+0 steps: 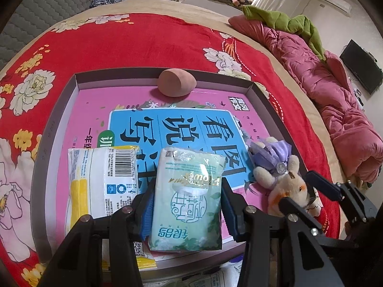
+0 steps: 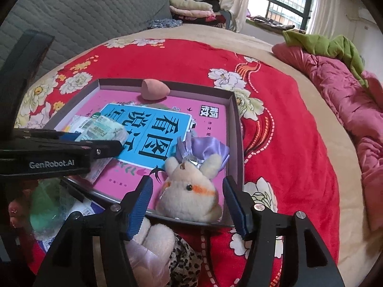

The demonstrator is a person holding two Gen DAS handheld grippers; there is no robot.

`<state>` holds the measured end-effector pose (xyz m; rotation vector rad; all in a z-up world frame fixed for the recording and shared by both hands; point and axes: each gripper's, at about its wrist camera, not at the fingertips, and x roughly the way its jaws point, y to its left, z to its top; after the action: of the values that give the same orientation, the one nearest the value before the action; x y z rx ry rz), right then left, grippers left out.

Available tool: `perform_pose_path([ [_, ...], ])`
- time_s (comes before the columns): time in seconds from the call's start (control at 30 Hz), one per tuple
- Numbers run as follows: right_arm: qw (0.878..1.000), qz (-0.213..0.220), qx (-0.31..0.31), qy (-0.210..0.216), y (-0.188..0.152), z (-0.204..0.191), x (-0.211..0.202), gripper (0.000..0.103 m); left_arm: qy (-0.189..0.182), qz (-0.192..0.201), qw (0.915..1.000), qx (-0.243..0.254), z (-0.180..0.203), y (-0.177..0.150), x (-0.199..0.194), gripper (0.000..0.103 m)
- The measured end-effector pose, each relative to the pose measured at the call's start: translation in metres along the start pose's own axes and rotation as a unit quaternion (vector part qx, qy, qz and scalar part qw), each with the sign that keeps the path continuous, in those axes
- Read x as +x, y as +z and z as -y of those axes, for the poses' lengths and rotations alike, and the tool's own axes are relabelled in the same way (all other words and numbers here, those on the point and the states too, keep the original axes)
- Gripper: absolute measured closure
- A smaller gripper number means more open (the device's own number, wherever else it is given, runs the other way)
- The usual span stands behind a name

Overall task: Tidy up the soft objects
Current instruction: 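Open the left tool on the tissue pack while the right tool releases the bunny in the box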

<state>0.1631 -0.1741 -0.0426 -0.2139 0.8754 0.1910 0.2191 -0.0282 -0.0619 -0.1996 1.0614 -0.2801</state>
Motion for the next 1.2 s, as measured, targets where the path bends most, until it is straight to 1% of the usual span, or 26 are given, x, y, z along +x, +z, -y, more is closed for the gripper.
perform_pose_path([
  [0.23,1.000,0.006,0.002,-0.004,0.002,0.000,-0.005,0.040,0.002,-0.008,0.9999,0.013,0.005,-0.001,0.001,0.055],
  [0.43,1.000,0.007,0.002,-0.007,0.002,-0.001,-0.006,0.039,0.001,-0.011,0.9998,0.017,0.005,-0.001,0.001,0.055],
  [0.57,1.000,0.008,0.004,-0.008,0.001,-0.001,-0.008,0.036,-0.002,-0.016,0.9997,0.017,0.005,0.000,0.001,0.054],
  [0.87,1.000,0.011,0.003,-0.015,-0.001,-0.001,-0.014,0.035,0.005,-0.019,0.9993,0.031,0.009,-0.001,-0.002,0.054],
  [0.97,1.000,0.011,0.004,-0.015,-0.002,-0.001,-0.016,0.034,-0.002,-0.020,0.9993,0.033,0.008,-0.002,-0.006,0.054],
  [1.2,1.000,0.014,0.006,-0.020,-0.003,0.001,-0.023,0.034,-0.020,-0.021,0.9994,0.020,0.000,0.000,-0.012,0.048],
])
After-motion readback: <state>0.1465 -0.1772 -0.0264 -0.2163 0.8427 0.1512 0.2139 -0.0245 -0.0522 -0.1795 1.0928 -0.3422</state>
